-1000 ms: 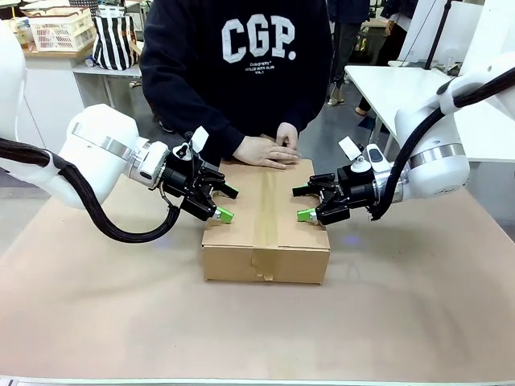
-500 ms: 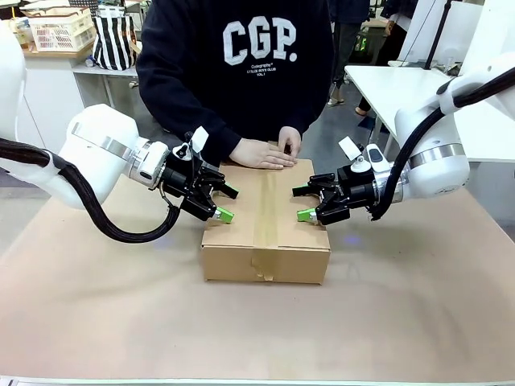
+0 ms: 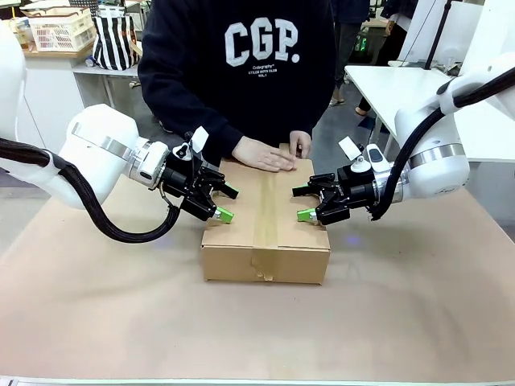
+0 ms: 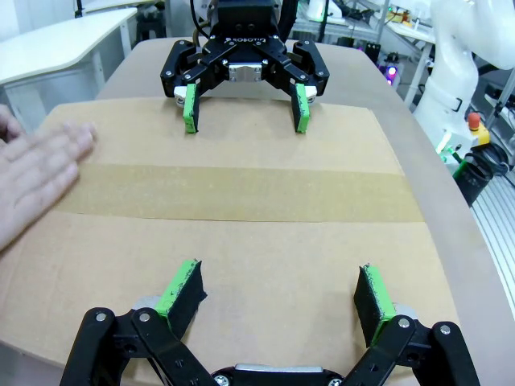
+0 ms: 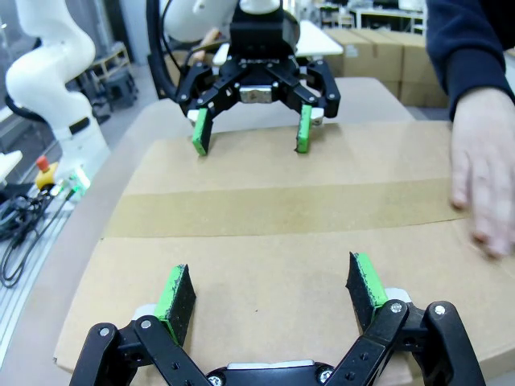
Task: Pack the gift set into the box.
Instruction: Press and hold the closed box until the human finishes sealing it.
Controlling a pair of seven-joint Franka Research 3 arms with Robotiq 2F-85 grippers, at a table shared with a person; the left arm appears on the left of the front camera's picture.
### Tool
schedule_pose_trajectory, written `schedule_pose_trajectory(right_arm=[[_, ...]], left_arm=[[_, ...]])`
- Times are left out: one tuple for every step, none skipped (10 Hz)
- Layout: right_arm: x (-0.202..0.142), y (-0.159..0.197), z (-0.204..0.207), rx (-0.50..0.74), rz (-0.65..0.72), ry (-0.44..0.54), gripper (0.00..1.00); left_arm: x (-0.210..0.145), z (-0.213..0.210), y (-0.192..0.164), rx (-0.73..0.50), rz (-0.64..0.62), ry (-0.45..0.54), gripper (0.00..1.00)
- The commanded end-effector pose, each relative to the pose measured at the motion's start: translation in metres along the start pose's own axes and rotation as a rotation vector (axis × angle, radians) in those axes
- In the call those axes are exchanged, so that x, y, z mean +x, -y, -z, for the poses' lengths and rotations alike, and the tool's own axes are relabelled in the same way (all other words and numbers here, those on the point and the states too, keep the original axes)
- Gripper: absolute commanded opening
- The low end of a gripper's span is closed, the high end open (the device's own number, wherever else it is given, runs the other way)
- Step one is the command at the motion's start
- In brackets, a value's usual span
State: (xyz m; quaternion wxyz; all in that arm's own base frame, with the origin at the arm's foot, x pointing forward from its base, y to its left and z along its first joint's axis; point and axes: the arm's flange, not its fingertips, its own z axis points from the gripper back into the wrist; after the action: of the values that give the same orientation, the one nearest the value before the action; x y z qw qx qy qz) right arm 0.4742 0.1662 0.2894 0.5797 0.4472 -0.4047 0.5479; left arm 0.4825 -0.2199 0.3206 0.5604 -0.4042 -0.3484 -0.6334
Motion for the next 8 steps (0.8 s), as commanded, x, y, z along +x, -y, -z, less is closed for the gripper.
schedule_pose_trajectory(right_arm=[[-0.0018, -0.0012, 0.0004, 0.0, -0.006, -0.003, 1.0], [-0.0018, -0.0012, 0.0004, 0.0, -0.006, -0.003, 1.0], [-0.0018, -0.0012, 0.0004, 0.0, -0.006, -0.003, 1.0], [-0.0018, -0.0012, 0.0004, 0.0, -0.006, -0.003, 1.0], [-0.0018, -0.0012, 0.0004, 0.0, -0.006, -0.003, 1.0], [-0.0018, -0.0012, 0.0004, 0.0, -0.006, -0.003, 1.0], [-0.0018, -0.0012, 0.0004, 0.0, -0.006, -0.003, 1.0], [-0.0018, -0.0012, 0.0004, 0.0, -0.006, -0.003, 1.0]], left_arm=[[-0.0033, 0.0025, 0.0016, -0.004, 0.005, -0.004, 1.0], [-0.0033, 0.0025, 0.0016, -0.004, 0.005, -0.004, 1.0], [-0.0033, 0.0025, 0.0016, -0.004, 0.005, -0.004, 1.0], [-0.0033, 0.0025, 0.0016, -0.004, 0.005, -0.004, 1.0], [-0.0033, 0.0025, 0.0016, -0.004, 0.005, -0.004, 1.0], [-0.0033, 0.0025, 0.0016, -0.004, 0.005, -0.004, 1.0], [-0.0033, 0.0025, 0.0016, -0.004, 0.005, -0.004, 1.0], [-0.0033, 0.0025, 0.0016, -0.004, 0.005, -0.004, 1.0]])
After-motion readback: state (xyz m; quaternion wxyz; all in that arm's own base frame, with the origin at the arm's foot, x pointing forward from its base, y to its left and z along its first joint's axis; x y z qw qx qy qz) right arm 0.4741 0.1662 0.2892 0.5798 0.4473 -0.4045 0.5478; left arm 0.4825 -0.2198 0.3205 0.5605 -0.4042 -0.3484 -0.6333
